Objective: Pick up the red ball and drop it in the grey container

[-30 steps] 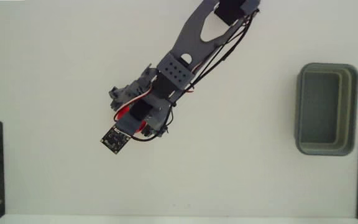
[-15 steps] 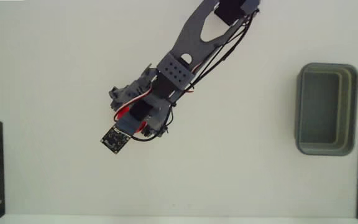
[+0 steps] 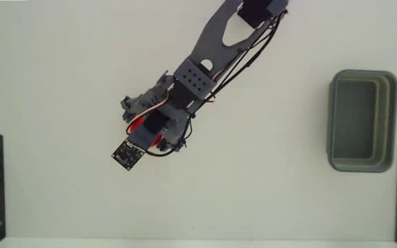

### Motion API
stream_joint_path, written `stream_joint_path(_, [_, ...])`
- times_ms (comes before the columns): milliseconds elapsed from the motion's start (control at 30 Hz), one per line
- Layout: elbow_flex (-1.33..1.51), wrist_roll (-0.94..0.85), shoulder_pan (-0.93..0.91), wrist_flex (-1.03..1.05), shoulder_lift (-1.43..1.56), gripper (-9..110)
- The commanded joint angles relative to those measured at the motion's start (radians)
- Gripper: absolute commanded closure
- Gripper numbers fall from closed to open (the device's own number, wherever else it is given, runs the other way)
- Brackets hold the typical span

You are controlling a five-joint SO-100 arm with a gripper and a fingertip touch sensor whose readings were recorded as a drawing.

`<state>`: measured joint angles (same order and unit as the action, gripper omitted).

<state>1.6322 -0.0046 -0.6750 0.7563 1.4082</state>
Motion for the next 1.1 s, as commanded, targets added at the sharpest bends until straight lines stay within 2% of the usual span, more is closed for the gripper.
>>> stream_joint_path(0, [0.008, 0.005, -0.019, -0.013, 0.025, -1])
stream_joint_path(1067, [0.008, 0.005, -0.019, -0.013, 0.025, 8])
